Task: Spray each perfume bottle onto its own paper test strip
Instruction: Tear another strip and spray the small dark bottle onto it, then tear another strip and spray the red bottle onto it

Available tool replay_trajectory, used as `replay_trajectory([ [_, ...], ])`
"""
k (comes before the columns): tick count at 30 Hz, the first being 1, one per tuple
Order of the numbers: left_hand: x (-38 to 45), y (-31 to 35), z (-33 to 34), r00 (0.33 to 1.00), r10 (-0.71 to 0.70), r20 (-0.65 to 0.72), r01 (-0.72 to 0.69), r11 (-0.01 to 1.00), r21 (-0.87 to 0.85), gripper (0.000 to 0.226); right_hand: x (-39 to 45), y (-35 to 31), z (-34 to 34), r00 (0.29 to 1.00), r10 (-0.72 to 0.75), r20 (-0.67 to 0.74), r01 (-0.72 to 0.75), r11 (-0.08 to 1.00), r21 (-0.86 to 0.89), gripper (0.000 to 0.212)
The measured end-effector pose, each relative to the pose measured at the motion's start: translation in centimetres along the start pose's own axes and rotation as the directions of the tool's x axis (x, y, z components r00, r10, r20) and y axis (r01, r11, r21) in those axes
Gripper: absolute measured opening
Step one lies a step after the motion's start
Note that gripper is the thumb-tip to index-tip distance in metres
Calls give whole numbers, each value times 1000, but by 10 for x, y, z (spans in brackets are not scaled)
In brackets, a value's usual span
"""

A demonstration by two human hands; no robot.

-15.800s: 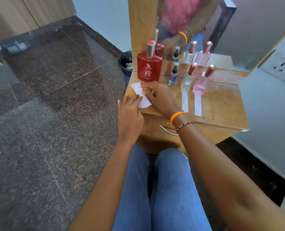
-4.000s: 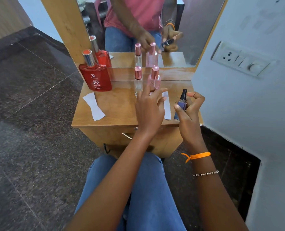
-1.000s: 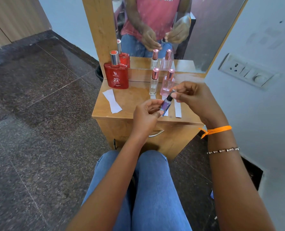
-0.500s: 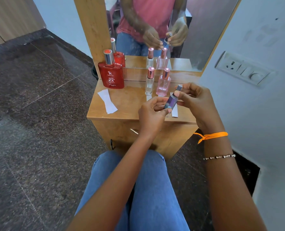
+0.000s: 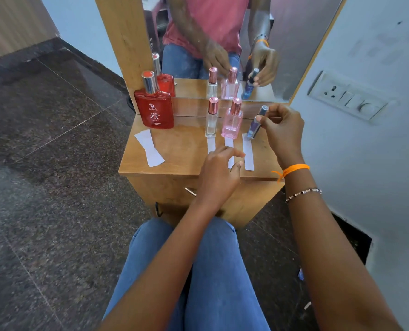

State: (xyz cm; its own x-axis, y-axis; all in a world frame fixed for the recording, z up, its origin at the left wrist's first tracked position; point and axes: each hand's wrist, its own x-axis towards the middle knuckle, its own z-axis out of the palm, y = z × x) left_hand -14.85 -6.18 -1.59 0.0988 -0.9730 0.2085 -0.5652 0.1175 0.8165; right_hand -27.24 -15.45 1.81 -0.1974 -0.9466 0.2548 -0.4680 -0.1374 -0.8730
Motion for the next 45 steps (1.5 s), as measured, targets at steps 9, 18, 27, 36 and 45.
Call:
replay_trajectory([
  [9, 7, -6, -9, 1000, -19, -18, 18, 999, -47, 18, 10, 6, 15, 996, -83, 12, 84, 994, -74, 12],
  [18, 8, -7, -13, 997, -66, -30, 63, 993, -97, 16, 7, 6, 16, 995, -100, 21, 102, 987, -123, 13],
  [27, 5, -7, -20, 995, -88, -50, 84, 993, -84, 17, -3, 4, 6, 996, -85, -24, 81, 988, -135, 19],
  [36, -13, -31, -53, 966, -182, -186, 172, 983, -65, 16, -50, -41, 22, 951, -193, 240, 199, 980, -4, 7],
  [45, -29, -80, -99, 843, -218, -492, 355, 913, 204, 27, -72, -68, 124, 810, -209, 548, 289, 955, -63, 8],
])
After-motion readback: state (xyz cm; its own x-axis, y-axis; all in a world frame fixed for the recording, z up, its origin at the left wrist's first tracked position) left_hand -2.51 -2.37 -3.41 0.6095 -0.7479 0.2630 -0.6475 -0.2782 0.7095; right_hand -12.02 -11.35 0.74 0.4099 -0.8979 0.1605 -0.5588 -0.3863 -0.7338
